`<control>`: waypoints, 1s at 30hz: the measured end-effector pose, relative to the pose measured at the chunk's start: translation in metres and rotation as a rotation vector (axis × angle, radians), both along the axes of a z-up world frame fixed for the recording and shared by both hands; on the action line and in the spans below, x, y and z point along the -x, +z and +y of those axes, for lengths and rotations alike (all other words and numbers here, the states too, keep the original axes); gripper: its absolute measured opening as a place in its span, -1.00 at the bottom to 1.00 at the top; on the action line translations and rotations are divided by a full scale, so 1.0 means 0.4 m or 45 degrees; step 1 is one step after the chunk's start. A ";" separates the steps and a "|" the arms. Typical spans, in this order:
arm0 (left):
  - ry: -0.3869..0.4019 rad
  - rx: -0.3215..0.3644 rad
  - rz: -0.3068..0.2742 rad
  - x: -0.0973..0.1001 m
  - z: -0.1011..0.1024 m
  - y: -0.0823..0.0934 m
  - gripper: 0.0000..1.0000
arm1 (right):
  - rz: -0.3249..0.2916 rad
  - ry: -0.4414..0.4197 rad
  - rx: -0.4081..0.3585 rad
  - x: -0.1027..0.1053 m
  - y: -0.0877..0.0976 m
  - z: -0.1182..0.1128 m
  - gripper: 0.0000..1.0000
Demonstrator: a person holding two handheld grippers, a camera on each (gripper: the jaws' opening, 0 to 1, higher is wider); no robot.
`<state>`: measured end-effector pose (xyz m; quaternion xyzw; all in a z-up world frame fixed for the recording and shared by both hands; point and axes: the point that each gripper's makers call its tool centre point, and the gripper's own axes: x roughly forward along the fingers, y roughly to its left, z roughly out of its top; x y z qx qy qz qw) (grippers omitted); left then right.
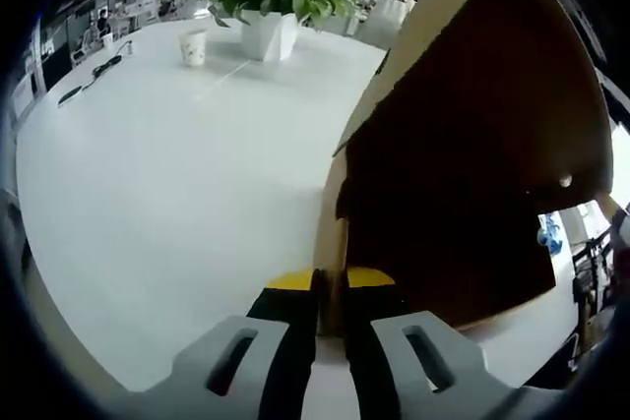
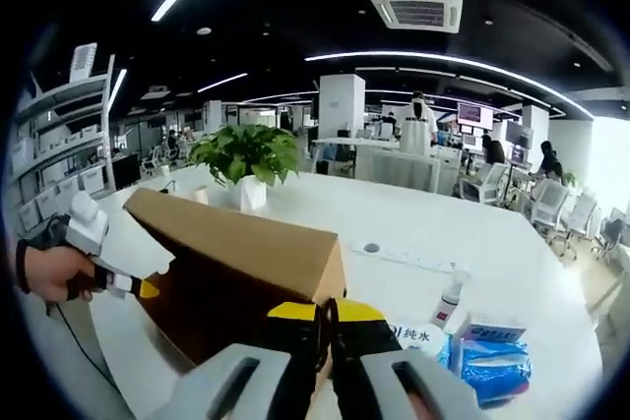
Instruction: Operate the shoe box by opening the lid, removing the specified soft item, and placing it in the target area until the item is outside and the box remains undamaged.
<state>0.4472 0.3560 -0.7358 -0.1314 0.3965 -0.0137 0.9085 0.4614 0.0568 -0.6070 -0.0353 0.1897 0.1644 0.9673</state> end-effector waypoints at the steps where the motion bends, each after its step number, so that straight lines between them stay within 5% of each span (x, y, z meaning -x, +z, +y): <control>1: -0.004 0.003 -0.002 0.000 0.000 0.000 -0.84 | 0.003 0.001 0.003 0.002 -0.004 0.001 -1.00; 30: -0.081 0.065 -0.041 0.000 -0.009 0.001 -0.80 | 0.158 0.021 -0.038 0.096 -0.148 0.008 -1.00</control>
